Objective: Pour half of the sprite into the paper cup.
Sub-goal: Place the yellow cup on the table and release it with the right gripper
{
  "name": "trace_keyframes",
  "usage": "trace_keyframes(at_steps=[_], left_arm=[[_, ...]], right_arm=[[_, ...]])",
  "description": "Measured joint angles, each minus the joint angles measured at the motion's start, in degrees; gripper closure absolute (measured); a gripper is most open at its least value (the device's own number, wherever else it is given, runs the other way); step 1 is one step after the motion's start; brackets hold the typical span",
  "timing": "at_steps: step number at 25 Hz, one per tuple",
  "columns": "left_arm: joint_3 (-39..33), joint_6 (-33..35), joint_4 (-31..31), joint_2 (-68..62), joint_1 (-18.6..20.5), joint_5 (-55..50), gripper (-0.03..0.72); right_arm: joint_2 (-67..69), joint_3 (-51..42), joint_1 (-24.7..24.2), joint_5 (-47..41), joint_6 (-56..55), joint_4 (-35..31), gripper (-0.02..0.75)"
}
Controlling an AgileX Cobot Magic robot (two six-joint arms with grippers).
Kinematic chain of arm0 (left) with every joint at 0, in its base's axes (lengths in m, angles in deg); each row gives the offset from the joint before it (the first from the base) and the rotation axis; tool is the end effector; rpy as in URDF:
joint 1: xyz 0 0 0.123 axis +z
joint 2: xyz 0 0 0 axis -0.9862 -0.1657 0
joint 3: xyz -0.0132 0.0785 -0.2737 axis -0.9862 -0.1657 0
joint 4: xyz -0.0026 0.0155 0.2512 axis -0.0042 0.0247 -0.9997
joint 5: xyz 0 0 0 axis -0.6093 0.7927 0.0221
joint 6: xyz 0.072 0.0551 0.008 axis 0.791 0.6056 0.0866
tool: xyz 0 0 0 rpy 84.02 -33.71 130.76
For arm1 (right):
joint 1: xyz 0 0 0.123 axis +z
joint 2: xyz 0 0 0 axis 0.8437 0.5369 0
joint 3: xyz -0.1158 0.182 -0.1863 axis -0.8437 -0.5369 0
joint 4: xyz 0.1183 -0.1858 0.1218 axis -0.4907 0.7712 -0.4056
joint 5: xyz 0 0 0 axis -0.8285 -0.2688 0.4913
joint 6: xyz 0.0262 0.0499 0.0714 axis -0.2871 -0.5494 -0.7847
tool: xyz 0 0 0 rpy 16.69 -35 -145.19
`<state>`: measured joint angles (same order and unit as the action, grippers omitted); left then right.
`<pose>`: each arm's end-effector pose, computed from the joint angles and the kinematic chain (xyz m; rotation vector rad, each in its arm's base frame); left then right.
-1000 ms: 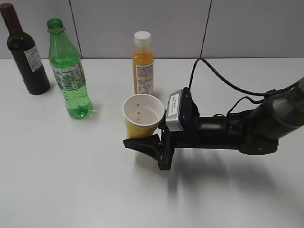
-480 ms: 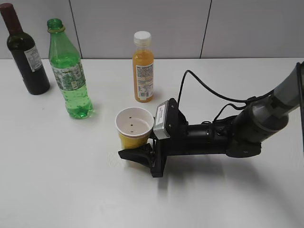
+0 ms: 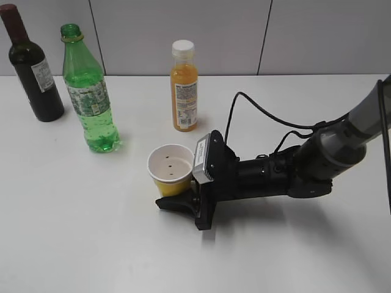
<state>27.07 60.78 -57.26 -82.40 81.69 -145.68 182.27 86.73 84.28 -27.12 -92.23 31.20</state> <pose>-0.0029 -0.0066 0.2807 0.0406 2.0347 -0.0485 0.2985 0.2303 0.0386 -1.3553 1.5283 0.9508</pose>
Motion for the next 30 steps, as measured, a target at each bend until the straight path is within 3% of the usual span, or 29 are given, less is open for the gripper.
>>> trace_keyframes(at_steps=[5, 12, 30], left_arm=[[0.0, 0.0, 0.0, 0.0, 0.0, 0.0, 0.099], [0.0, 0.0, 0.0, 0.0, 0.0, 0.0, 0.099], [0.0, 0.0, 0.0, 0.0, 0.0, 0.0, 0.099]], right_arm=[[0.6, 0.8, 0.0, 0.0, -0.1, 1.6, 0.275], [0.6, 0.8, -0.5, 0.0, -0.3, 1.6, 0.106], [-8.6, -9.2, -9.2, -0.8, 1.3, 5.3, 0.091]])
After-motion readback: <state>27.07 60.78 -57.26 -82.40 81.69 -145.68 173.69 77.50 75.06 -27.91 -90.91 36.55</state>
